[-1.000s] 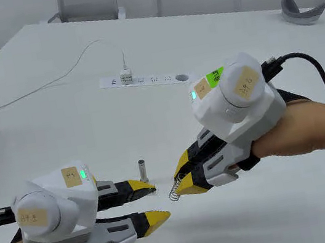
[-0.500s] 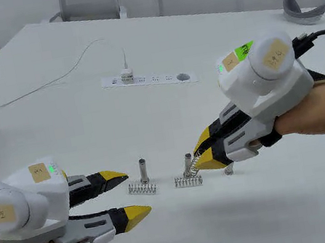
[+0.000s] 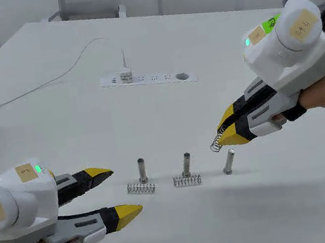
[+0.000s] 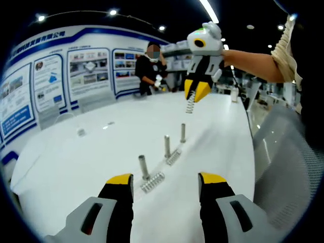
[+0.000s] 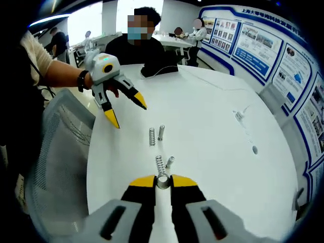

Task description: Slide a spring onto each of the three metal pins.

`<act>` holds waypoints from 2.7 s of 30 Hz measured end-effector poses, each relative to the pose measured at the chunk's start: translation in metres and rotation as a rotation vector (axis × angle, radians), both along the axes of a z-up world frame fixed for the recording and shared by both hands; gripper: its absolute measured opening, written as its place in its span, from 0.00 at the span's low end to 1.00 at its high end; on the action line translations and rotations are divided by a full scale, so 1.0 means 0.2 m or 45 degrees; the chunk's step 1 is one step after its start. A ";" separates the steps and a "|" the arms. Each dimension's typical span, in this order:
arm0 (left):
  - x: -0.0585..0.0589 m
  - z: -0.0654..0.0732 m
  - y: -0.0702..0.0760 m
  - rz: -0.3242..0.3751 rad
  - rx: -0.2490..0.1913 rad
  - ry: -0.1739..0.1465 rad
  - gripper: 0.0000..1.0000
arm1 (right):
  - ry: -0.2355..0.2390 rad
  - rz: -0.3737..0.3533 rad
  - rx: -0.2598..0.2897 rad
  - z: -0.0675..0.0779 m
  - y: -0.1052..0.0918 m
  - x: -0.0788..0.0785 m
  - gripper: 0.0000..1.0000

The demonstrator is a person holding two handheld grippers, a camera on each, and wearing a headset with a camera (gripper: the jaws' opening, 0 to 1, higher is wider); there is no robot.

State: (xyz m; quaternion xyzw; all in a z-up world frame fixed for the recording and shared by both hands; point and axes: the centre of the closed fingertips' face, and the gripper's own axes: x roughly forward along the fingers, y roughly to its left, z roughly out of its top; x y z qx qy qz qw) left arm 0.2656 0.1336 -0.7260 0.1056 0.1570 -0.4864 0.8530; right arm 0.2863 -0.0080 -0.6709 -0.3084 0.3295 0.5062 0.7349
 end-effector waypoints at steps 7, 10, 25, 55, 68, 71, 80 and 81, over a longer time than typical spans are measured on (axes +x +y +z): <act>0.00 -0.01 0.02 0.024 0.000 0.008 0.57 | 0.009 -0.041 -0.067 -0.03 -0.10 0.05 0.12; 0.00 -0.01 0.03 0.031 0.002 0.012 0.58 | 0.022 -0.055 -0.086 -0.04 -0.12 0.07 0.12; 0.01 -0.02 0.05 0.042 0.004 0.017 0.62 | 0.090 -0.080 -0.179 -0.17 -0.19 0.12 0.12; 0.01 -0.04 0.06 0.051 0.009 0.030 0.60 | 0.128 -0.056 -0.221 -0.25 -0.16 0.15 0.12; 0.01 -0.04 0.05 0.045 0.009 0.031 0.59 | 0.124 -0.059 -0.251 -0.28 -0.17 0.15 0.12; 0.01 -0.04 0.05 0.044 0.009 0.033 0.59 | 0.134 -0.066 -0.246 -0.30 -0.17 0.15 0.12; 0.00 -0.04 0.05 0.037 0.014 0.036 0.59 | 0.161 -0.102 -0.222 -0.39 -0.18 0.15 0.12; 0.00 -0.04 0.05 0.036 0.014 0.037 0.59 | 0.163 -0.105 -0.219 -0.40 -0.18 0.15 0.12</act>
